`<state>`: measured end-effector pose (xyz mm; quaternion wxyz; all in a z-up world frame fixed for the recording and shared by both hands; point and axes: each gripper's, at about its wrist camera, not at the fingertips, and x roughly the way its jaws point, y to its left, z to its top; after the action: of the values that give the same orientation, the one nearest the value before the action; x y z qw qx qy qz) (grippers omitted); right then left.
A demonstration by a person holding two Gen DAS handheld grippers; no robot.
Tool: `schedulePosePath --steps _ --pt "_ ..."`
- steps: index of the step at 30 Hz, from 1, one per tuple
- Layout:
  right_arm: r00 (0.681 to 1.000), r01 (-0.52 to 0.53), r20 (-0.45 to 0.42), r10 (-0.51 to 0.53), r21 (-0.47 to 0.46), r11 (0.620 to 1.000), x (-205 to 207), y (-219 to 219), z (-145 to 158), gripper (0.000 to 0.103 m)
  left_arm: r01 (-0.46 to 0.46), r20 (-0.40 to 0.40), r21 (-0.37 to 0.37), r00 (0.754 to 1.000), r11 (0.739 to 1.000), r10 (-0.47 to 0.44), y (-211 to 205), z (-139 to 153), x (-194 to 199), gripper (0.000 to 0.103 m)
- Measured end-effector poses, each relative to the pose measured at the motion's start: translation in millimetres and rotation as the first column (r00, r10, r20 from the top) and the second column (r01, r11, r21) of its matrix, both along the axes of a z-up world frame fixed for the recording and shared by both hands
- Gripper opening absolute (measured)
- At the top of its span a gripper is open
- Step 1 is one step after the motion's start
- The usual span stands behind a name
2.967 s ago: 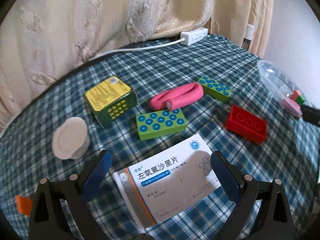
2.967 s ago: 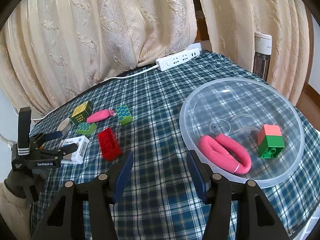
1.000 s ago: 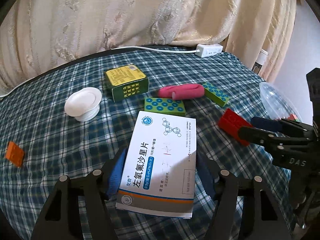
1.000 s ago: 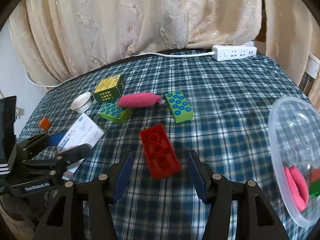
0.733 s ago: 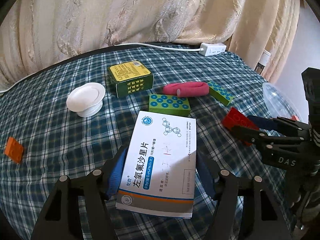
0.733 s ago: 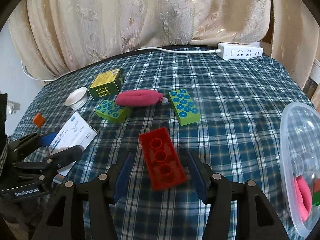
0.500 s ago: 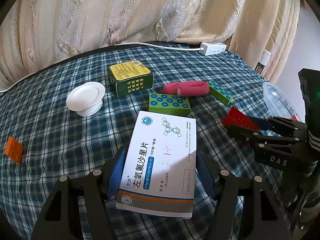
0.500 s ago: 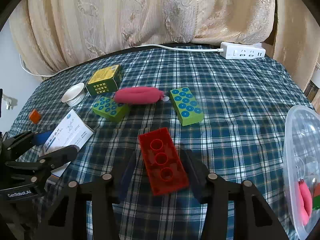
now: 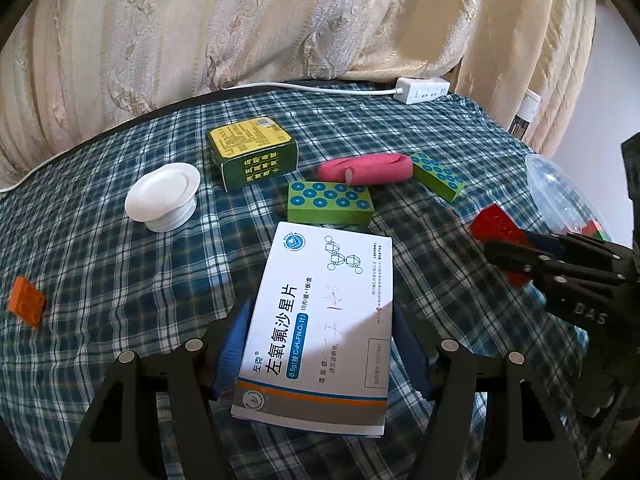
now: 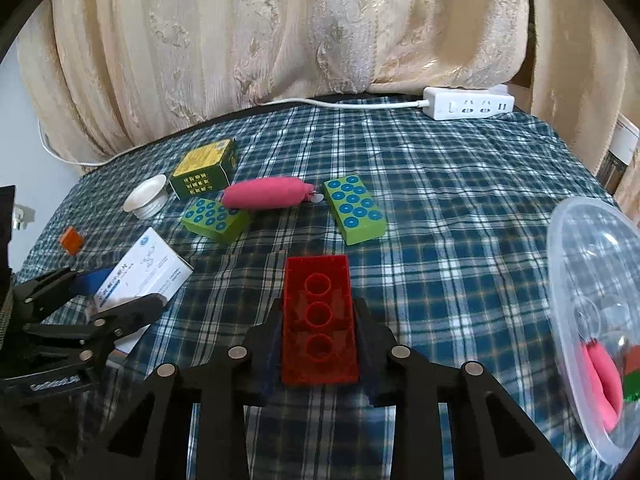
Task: Organize objects
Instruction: 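Grasp the red brick with the right gripper, then carry the red brick with the right gripper while the left carries the medicine box to the bowl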
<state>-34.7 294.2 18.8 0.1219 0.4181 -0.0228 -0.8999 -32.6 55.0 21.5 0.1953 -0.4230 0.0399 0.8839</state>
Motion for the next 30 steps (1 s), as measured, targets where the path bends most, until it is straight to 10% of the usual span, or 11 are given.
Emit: schedulePosePath --steps 30 --pt "0.964 0.235 -0.097 -0.247 -0.12 0.965 51.9 118.4 36.0 0.034 0.146 -0.025 -0.004 0.989 0.989 -0.146 96.4 31.1 22.6 0.068"
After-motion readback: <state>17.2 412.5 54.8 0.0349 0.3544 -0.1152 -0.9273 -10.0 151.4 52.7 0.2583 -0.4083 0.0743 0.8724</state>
